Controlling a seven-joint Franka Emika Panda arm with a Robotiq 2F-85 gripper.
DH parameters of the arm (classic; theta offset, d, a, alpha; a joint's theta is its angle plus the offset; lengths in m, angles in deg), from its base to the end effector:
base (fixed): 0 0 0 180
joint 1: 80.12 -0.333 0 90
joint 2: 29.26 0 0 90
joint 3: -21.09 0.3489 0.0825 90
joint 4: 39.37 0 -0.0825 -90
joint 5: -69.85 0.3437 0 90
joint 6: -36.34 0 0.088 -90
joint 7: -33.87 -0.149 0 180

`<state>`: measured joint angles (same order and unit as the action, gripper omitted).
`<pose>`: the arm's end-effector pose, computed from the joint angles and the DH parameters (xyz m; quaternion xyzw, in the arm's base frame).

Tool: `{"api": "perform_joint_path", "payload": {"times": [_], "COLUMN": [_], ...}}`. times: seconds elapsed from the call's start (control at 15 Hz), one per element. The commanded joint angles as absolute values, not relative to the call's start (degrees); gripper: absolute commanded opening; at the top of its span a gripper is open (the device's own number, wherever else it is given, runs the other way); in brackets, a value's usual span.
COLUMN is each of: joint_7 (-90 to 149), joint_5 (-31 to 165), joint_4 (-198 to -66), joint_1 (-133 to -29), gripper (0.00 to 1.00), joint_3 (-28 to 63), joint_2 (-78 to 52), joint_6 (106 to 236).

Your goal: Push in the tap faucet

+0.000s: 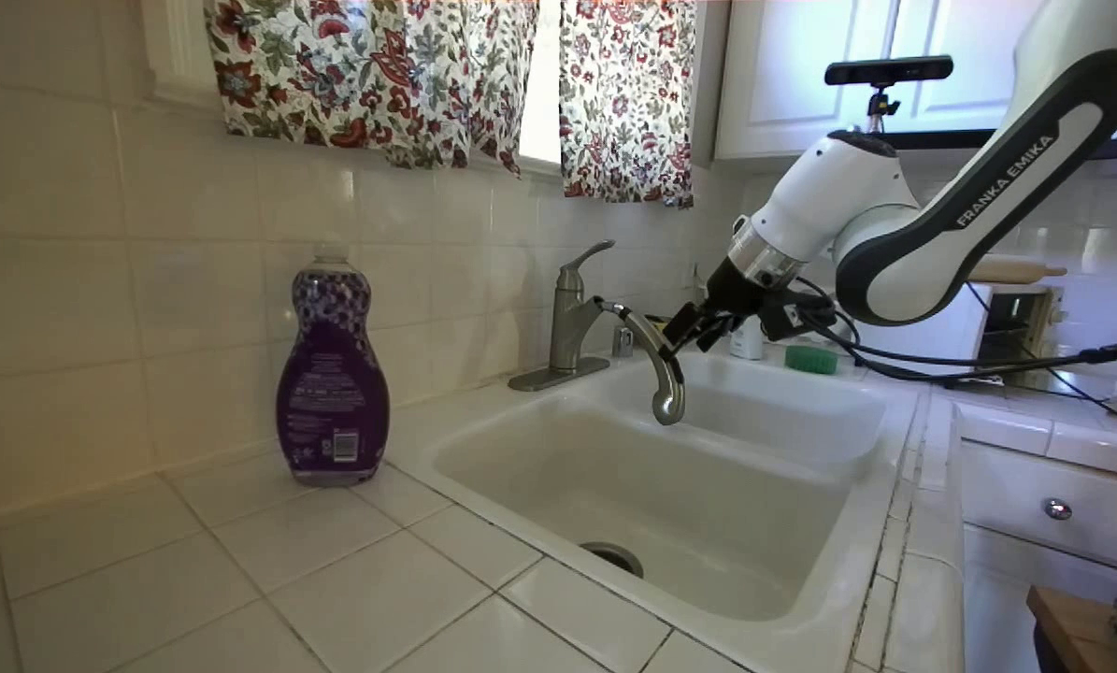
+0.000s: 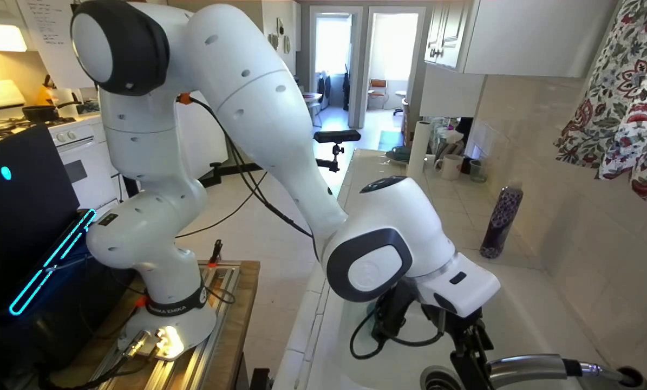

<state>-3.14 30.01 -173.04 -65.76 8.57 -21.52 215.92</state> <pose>0.5193 -0.1982 0.3752 0.9244 -0.1919 0.3142 0.0996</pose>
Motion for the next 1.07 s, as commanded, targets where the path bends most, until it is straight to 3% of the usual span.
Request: {"api": "perform_joint_path", "payload": {"times": [0.0,0.8,0.87,1.0], "joint_7": [-7.88,-14.09,-14.30,-15.05], "joint_5": [23.30,21.16,21.14,20.67], "joint_4": [-169.63,-169.62,-169.65,-169.23], "joint_1": [-68.32,-75.58,-75.99,-77.27], "gripper": [1.00,0.98,0.84,0.72], "joint_3": [3.75,-1.50,-2.06,-3.77], "joint_2": [-18.70,-17.96,-17.64,-16.74], "joint_6": [218.59,218.49,219.05,219.13]}}
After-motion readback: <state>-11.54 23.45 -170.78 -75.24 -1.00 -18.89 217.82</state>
